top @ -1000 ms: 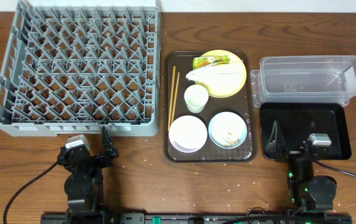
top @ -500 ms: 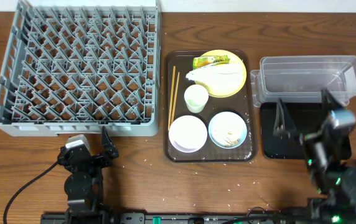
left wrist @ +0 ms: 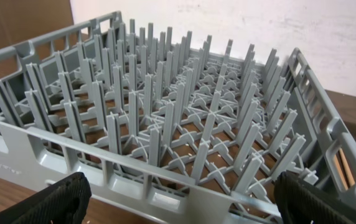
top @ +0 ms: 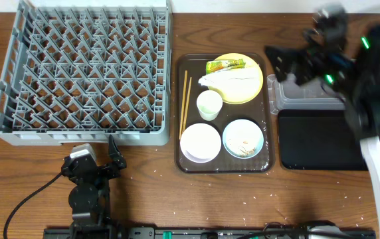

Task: Sort waste into correct bins and load items into the dishwasher
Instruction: 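Reach the right gripper to the yellow plate and grasp tissue and wrapper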

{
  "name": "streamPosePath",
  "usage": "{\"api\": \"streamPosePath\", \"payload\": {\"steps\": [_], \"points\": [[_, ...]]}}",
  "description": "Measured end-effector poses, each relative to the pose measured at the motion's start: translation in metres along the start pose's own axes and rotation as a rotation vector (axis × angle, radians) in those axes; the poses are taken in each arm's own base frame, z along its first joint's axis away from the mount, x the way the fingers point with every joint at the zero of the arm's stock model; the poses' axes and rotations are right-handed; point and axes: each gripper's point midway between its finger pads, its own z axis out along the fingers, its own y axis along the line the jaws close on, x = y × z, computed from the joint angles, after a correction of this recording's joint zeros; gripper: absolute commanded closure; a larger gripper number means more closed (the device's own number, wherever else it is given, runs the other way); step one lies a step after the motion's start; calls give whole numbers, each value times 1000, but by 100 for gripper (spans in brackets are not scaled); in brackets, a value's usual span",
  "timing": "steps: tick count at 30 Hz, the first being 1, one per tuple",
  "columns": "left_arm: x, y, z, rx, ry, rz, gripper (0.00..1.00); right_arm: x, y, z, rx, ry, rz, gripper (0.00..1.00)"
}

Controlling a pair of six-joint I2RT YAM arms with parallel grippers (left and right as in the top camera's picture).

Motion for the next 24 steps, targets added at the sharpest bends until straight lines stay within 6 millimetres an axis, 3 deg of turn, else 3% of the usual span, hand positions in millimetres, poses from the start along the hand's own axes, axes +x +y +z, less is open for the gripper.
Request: {"api": "streamPosePath", "payload": {"steps": [4,10,24], "points": [[0,0,0,0,0,0,6,6,5,41,-17,180,21,1],[0,0,0,0,0,0,5,40,-2,103,-26,392,-31,1],[0,0,0,0,0,0,5,165,-61,210,-107,684,-444,1]]}}
